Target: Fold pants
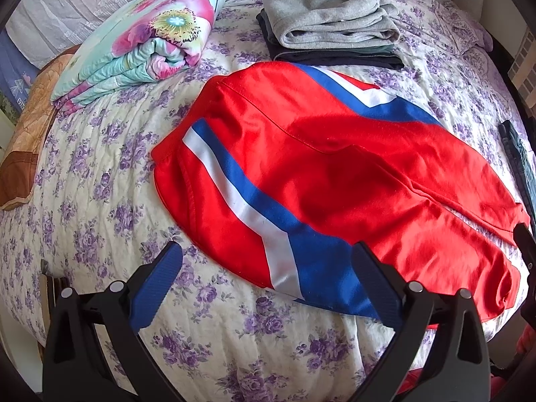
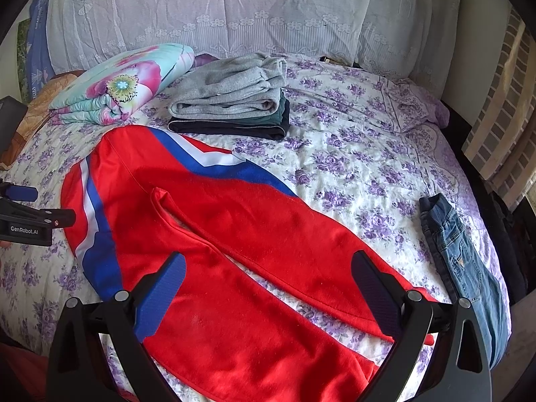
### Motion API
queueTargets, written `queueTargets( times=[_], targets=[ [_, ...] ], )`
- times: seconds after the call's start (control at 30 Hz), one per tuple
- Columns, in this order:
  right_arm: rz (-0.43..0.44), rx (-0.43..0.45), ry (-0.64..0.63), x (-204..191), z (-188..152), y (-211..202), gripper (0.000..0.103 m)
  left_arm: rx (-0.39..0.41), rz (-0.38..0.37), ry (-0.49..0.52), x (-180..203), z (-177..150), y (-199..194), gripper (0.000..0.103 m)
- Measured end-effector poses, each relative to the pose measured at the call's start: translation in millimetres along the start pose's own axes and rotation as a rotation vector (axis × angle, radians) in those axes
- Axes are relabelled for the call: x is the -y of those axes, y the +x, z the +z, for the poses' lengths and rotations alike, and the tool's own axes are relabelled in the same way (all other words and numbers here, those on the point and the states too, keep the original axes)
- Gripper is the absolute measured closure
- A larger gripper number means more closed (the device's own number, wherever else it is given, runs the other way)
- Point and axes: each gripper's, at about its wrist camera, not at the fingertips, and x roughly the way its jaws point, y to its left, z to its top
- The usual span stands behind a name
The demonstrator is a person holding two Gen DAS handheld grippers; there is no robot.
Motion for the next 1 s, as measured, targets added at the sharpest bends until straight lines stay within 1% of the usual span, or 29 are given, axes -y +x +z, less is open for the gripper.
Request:
queueTargets(
  times=[0.17,0.33,0.47,0.5,0.57,0.63,0.73,0.8,0.87,0.9,0.93,1.0],
  targets=[
    [-0.003,-0.046,-0.002,3.0,-0.9,5.6,0.004,-0.024,-0.011,-0.01,-0.9,0.1,5.8,0.005],
    [0.002,-0.075,0.01,4.7,-2.7,10.7,0.004,-0.071,-0.038,-0.05,-9.1,-2.0,17.7,0.005],
    [0.0,-0.095,0.017,6.7,-3.8,15.1,0.004,-0.114,-0.063,-0.097,-19.5,-3.2,28.7,0.005],
    [0.006,-0.103,0.022,6.9,-3.8,16.9,0.004,-0.134,-0.077,-0.126,-26.0,-3.8,34.3,0.005],
    [0.011,-0.11,0.029,8.1,-4.0,20.5,0.004,-0.152,-0.086,-0.157,-33.3,-3.2,39.6,0.005],
    [0.024,-0.131,0.05,13.3,-5.8,26.0,0.004,-0.177,-0.097,-0.213,-47.4,-3.2,48.6,0.005],
    [0.019,-0.163,0.13,34.0,-11.0,34.7,0.004,-0.204,-0.098,-0.28,-67.1,-2.7,60.6,0.005],
    [0.013,-0.189,0.213,54.9,-16.9,40.2,0.004,-0.216,-0.094,-0.312,-76.9,-3.6,68.1,0.005],
    [0.003,-0.206,0.285,75.6,-24.0,43.9,0.004,-0.257,-0.096,-0.371,-91.9,-6.3,84.8,0.005],
    [-0.006,-0.216,0.318,85.8,-28.1,45.4,0.004,-0.268,-0.101,-0.386,-95.2,-6.5,88.5,0.005],
    [-0.023,-0.232,0.354,98.2,-33.9,46.9,0.004,-0.286,-0.118,-0.424,-101.6,-8.5,96.0,0.005],
    [-0.05,-0.263,0.416,119.9,-46.4,49.0,0.004,-0.283,-0.121,-0.46,-106.6,-8.6,100.4,0.005]
  ],
)
